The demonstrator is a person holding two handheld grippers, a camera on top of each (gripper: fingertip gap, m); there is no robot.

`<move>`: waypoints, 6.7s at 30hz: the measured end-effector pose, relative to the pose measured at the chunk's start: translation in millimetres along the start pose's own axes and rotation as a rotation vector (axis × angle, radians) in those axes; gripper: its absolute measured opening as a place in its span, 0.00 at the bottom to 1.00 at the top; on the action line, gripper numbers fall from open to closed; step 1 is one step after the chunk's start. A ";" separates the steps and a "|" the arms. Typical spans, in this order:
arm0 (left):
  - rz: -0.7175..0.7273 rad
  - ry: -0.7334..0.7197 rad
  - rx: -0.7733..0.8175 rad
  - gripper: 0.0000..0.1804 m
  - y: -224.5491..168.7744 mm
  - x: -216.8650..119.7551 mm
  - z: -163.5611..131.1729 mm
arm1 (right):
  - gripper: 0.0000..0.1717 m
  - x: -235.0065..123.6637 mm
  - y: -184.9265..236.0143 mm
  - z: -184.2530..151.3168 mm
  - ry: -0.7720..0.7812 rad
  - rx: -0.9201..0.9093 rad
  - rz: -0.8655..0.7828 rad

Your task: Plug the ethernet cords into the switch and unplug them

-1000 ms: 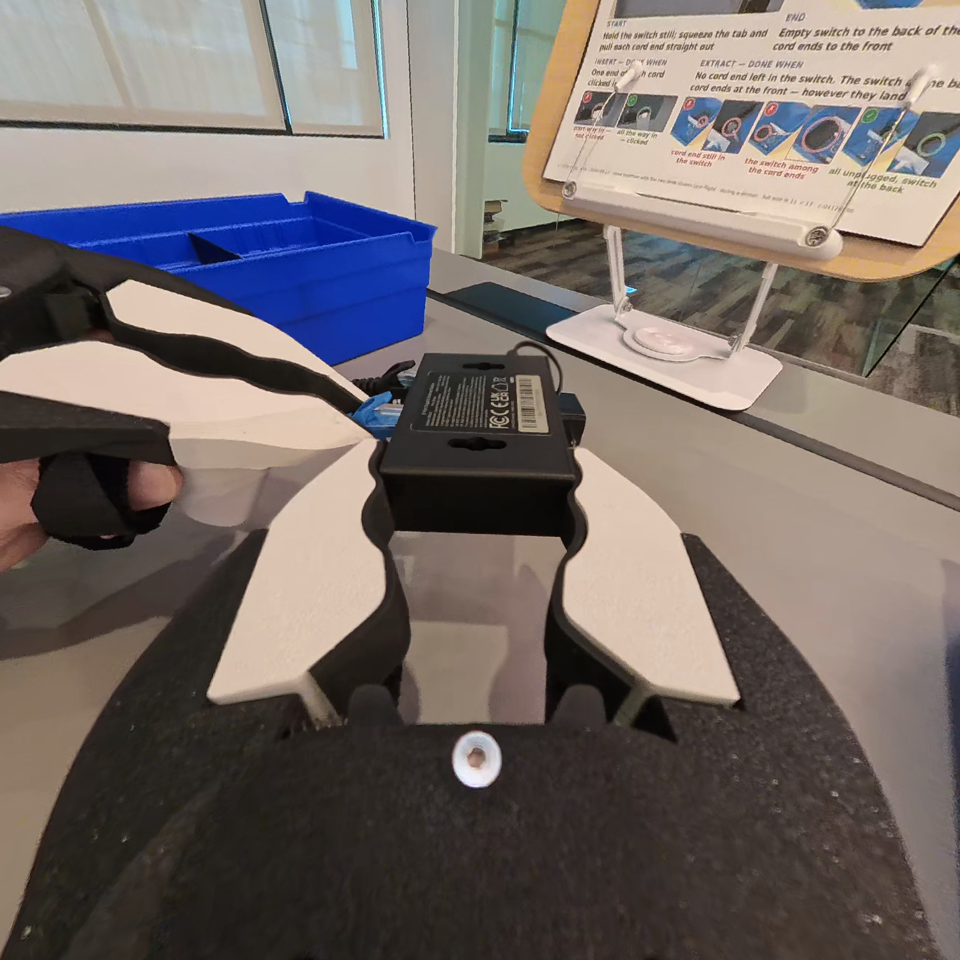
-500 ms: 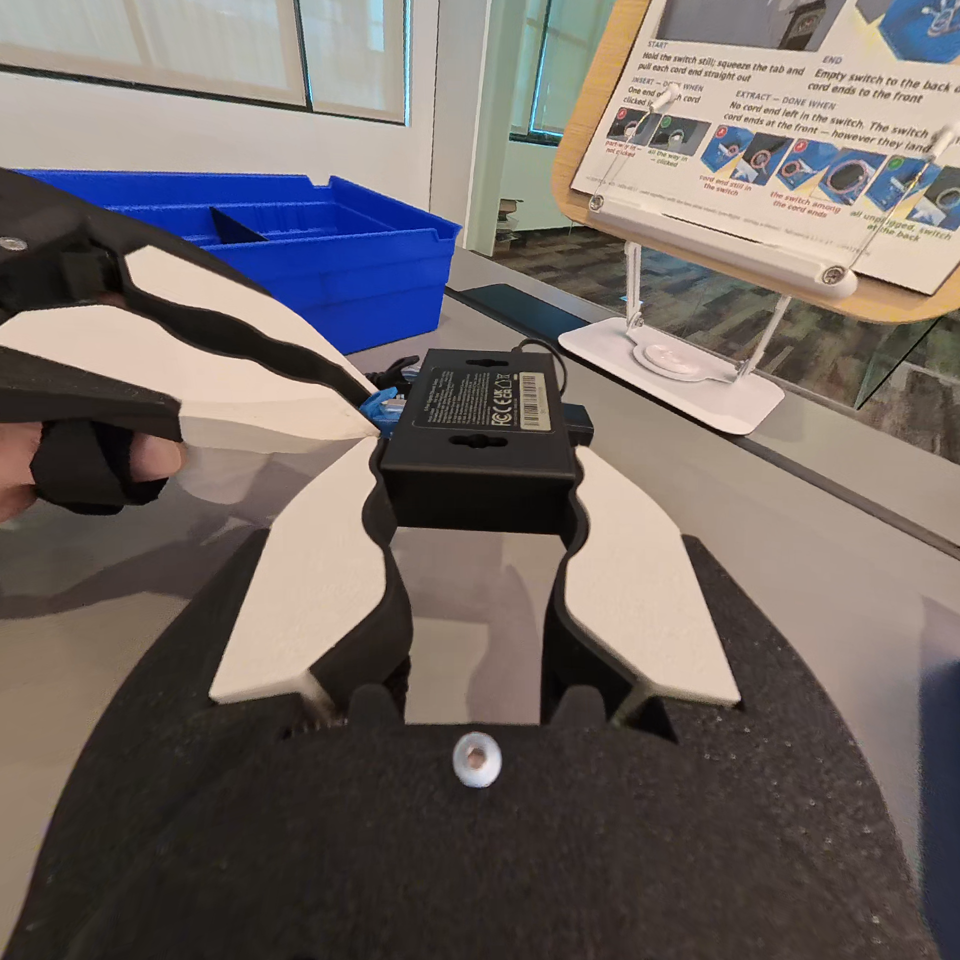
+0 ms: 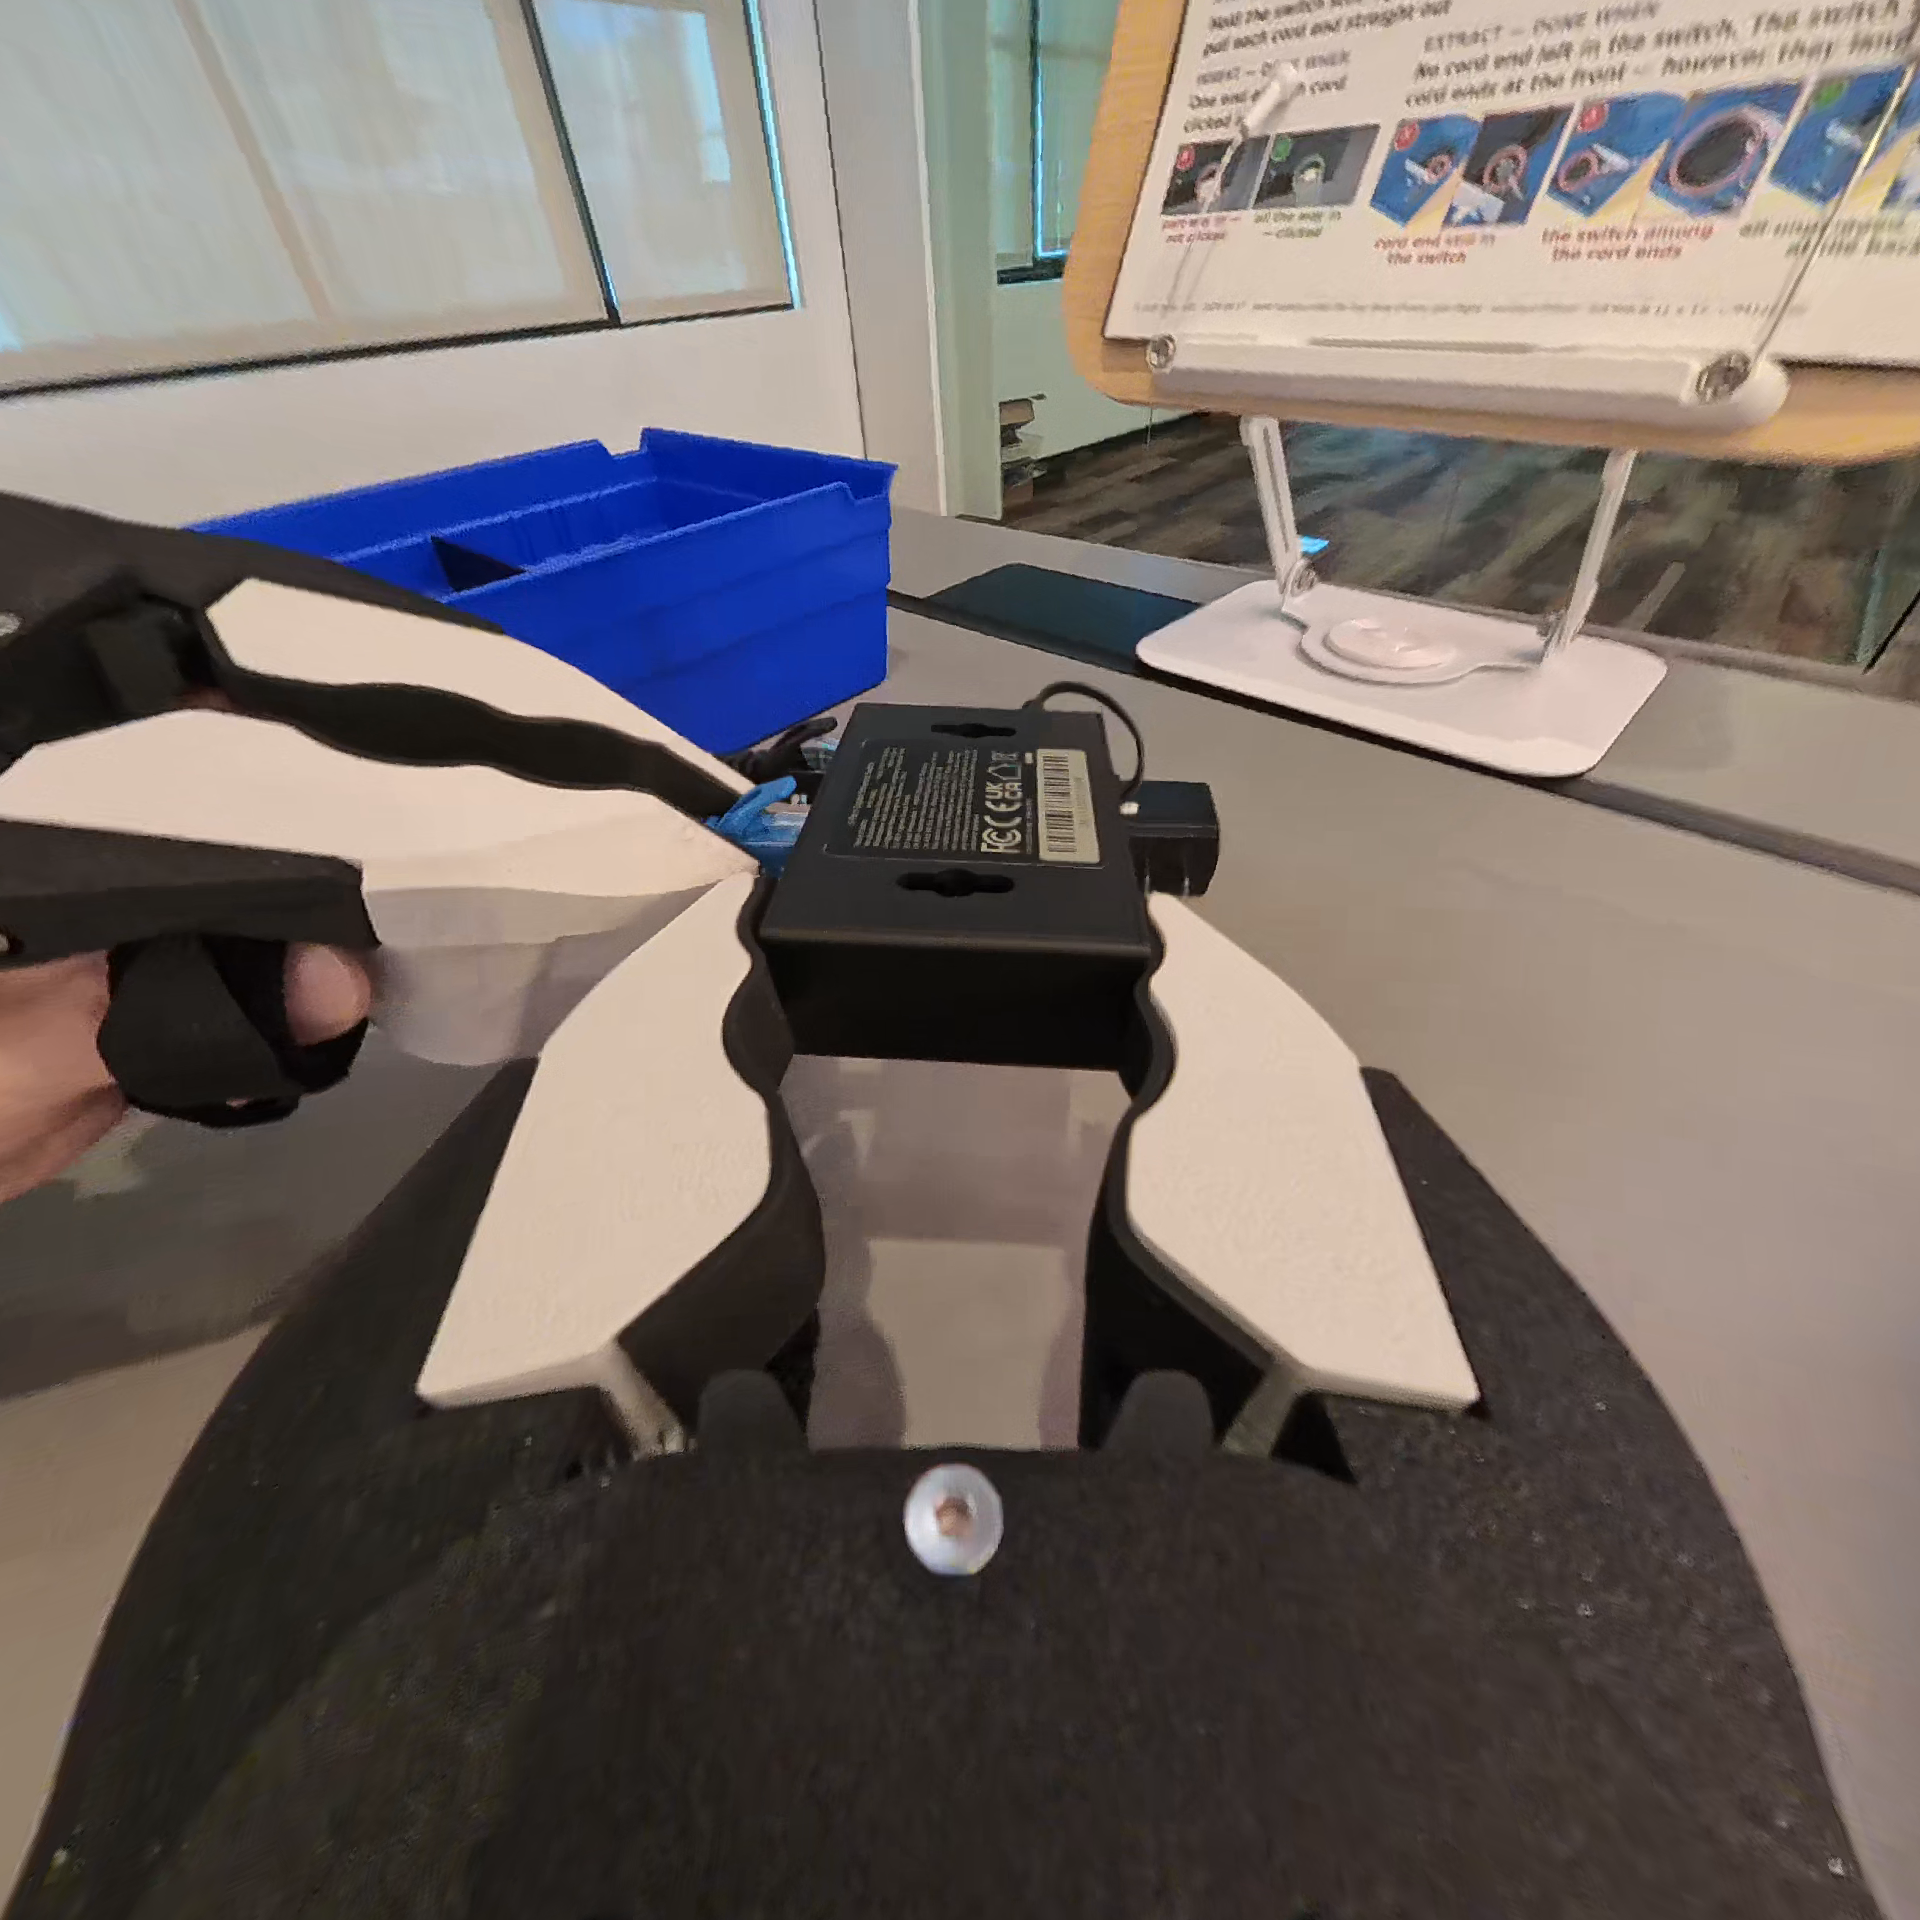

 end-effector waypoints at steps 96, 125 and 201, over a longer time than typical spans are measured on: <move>0.045 -0.023 0.188 0.06 -17.6 -12.7 0.3 | 0.36 -19.4 1.9 2.8 0.018 -0.121 0.070; 0.085 -0.150 0.240 0.06 -28.5 -23.1 8.9 | 0.36 -39.4 7.2 15.7 -0.211 -0.220 -0.056; 0.057 0.031 0.242 0.12 -30.4 -5.8 -5.0 | 0.37 -31.3 -15.6 -8.4 0.022 -0.201 -0.020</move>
Point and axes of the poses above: each gripper's, where its closed fingertips meet, x out along the fingers, z out of its top, y = z × x across the jaws, the point moved 6 cm from there along -x, back along the fingers, and after that the axes turned 15 degrees about y, right-handed, at the moved point
